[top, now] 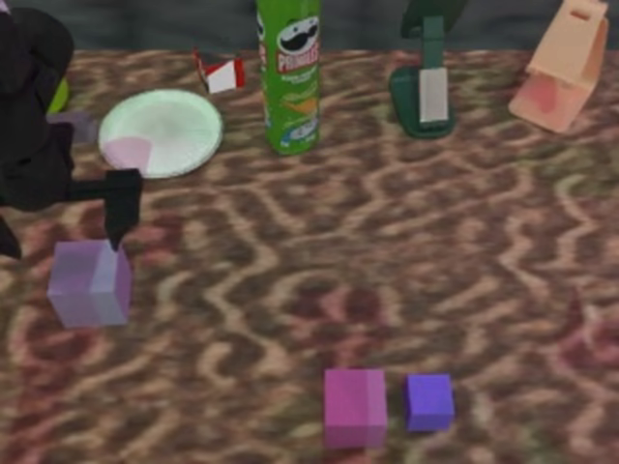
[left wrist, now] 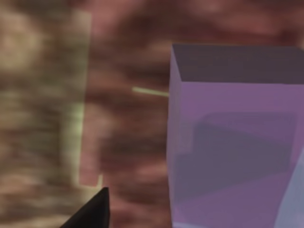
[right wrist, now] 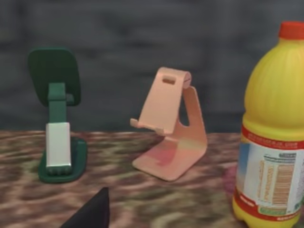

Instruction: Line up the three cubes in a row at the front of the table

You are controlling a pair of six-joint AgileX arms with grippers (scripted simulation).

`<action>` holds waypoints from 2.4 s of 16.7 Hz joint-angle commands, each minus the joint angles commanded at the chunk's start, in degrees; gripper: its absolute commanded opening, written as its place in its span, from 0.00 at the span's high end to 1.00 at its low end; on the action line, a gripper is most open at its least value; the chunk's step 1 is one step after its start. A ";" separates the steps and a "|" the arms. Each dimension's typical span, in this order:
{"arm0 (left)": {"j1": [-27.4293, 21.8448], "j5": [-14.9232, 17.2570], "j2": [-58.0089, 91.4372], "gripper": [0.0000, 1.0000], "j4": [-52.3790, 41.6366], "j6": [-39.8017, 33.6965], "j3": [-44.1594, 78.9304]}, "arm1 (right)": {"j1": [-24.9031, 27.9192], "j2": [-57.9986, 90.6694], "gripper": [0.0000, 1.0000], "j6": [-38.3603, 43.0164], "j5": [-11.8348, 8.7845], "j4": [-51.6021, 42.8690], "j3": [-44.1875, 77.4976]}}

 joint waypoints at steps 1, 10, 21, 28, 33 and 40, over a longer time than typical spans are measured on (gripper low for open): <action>-0.02 0.00 0.09 0.00 0.18 0.02 -0.12 | 0.00 0.00 0.00 0.00 0.00 0.00 0.00; -0.20 0.05 8.20 0.00 17.39 0.18 -9.09 | 0.00 0.00 0.00 0.00 0.00 0.00 0.00; -0.21 0.06 8.86 0.45 18.49 0.18 -9.73 | 0.00 0.00 0.00 0.00 0.00 0.00 0.00; -0.21 0.06 8.86 0.98 18.49 0.18 -9.73 | 0.00 0.00 0.00 0.00 0.00 0.00 0.00; -0.21 0.06 8.86 1.00 18.49 0.18 -9.73 | 0.00 0.00 0.00 0.00 0.00 0.00 0.00; -0.03 -0.04 7.29 1.00 15.86 0.27 -8.17 | 0.00 0.00 0.00 0.00 0.00 0.00 0.00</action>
